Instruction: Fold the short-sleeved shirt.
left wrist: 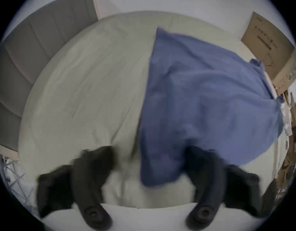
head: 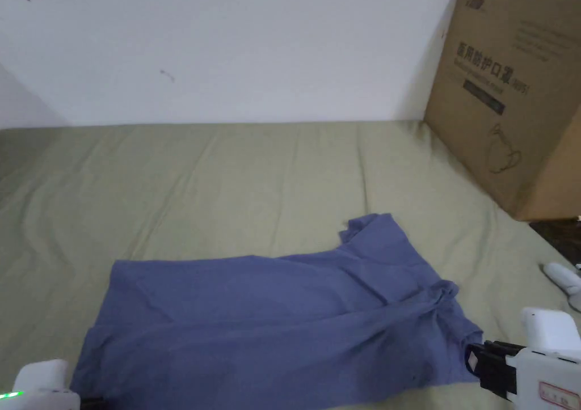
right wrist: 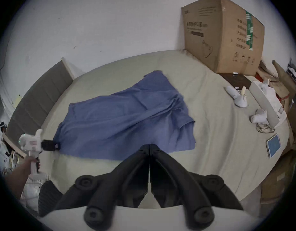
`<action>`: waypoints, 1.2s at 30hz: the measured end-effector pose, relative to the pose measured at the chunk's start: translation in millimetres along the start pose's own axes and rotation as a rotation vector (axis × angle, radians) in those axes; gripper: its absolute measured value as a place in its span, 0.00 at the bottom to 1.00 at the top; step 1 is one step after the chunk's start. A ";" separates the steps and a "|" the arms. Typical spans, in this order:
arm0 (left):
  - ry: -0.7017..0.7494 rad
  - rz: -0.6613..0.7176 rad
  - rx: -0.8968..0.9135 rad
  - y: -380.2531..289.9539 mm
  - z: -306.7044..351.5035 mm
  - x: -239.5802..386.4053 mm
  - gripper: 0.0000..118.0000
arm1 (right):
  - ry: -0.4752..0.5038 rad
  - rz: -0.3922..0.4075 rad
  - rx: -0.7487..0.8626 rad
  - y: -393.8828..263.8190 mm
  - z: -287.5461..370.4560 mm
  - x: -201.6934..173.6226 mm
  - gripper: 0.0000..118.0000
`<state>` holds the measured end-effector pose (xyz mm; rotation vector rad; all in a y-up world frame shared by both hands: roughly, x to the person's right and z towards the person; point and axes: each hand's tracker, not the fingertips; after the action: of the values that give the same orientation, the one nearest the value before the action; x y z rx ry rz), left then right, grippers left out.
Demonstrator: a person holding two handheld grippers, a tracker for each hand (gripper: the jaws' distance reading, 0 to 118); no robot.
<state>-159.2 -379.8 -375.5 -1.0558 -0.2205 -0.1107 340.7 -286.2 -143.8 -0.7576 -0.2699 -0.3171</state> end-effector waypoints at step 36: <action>-0.048 -0.123 -0.058 -82.2 103.2 -46.8 0.03 | -0.016 0.041 -0.420 -73.5 9.2 94.7 0.09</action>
<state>-234.0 -330.7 -267.7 -1.1034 -0.3277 -0.2032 399.0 -347.3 -58.2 -1.1781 -0.2041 -0.3329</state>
